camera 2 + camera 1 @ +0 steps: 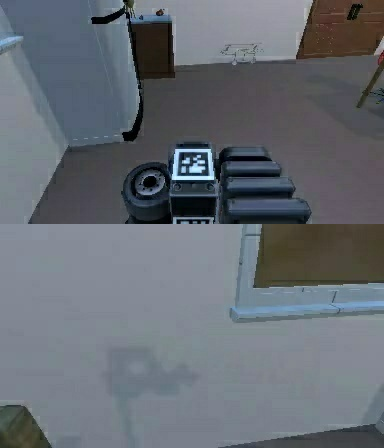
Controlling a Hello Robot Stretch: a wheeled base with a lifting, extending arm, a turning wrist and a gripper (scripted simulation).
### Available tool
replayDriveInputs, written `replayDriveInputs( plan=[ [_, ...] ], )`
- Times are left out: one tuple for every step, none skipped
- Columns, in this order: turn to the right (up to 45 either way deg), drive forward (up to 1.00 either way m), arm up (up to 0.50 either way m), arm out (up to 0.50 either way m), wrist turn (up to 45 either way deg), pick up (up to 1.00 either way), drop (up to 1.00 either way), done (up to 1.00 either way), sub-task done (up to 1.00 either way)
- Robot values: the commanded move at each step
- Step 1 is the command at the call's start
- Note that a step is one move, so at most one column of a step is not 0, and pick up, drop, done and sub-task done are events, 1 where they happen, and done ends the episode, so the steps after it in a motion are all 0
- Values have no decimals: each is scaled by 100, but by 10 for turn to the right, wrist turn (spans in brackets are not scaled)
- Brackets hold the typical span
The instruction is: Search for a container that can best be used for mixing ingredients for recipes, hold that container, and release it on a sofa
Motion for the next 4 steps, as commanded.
replayDriveInputs(
  plan=[
    [-270,0,0,0,0,0,0,0,0],
    [450,0,0,0,0,0,0,0,0],
    [450,0,0,0,0,0,0,0,0],
    [390,0,0,0,0,0,0,0,0]
  ],
)
